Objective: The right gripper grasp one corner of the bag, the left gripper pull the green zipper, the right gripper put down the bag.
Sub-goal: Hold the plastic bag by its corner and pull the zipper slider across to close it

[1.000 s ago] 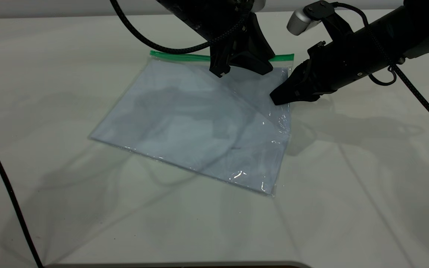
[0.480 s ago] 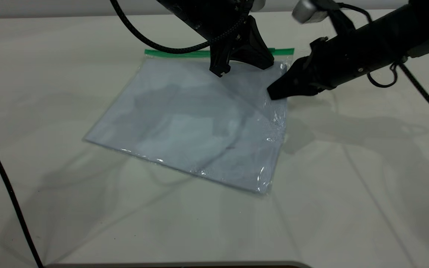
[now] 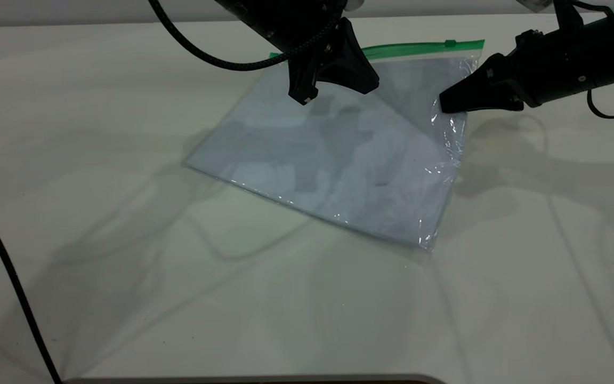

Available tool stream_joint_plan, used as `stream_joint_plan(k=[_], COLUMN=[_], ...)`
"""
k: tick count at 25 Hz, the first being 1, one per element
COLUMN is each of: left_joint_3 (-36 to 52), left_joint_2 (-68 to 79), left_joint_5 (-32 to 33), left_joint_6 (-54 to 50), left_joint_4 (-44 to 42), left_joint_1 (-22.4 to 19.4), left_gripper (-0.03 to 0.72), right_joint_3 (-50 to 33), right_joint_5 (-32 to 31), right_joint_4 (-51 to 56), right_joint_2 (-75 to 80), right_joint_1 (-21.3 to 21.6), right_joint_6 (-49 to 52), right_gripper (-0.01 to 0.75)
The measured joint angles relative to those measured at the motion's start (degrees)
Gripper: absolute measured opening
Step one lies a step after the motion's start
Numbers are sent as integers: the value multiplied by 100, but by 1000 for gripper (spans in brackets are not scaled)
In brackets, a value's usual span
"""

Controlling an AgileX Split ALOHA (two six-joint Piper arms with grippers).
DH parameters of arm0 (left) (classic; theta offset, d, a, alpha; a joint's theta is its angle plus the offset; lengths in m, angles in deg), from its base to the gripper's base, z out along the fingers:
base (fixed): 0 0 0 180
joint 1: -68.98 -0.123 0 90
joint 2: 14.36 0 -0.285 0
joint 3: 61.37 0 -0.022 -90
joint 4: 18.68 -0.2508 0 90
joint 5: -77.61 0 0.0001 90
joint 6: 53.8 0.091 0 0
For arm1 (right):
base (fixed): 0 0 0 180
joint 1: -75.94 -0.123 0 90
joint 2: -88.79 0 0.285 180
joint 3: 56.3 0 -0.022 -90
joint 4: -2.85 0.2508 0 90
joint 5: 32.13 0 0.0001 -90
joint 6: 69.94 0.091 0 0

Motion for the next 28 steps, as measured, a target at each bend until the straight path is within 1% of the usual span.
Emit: stream_joint_plan(k=[5,7,9,11,13,18,19,21,24,28], left_joint_3=[0,0,0,0,0,0,0,0,0,0], left_joint_2=[0,0,0,0,0,0,0,0,0,0], left_joint_5=[-2,-2,17,73,111,163,177,188,146,-100], left_joint_6=[74,74,80,80,50,-5,-5,1,63,104], left_joint_4=[198,230,242,243,243,243,230,226,226,226], left_joint_1=[0,0,0,0,0,0,0,0,0,0], left_gripper=[5,22,54,104,170,365,394,429,446,446], right_joint_3=[0,5,4,4,4,23,43,69,130,162], right_joint_5=[201,358,689,1046,1316,1727,1808,1881,1925,1951], right_joint_4=[-113,-200,-287,-343,-353,-322,-293,-266,-272,-277], right_joint_2=[0,0,0,0,0,0,0,0,0,0], right_joint_1=[-288,-473,-637,-767,-804,-810,-816,-816,-822,-847], right_joint_6=[-164,-231,-332,-439,-493,-685,-749,-799,-896,-1050], right_gripper=[35,35,35,35,35,35,35,35,35,35])
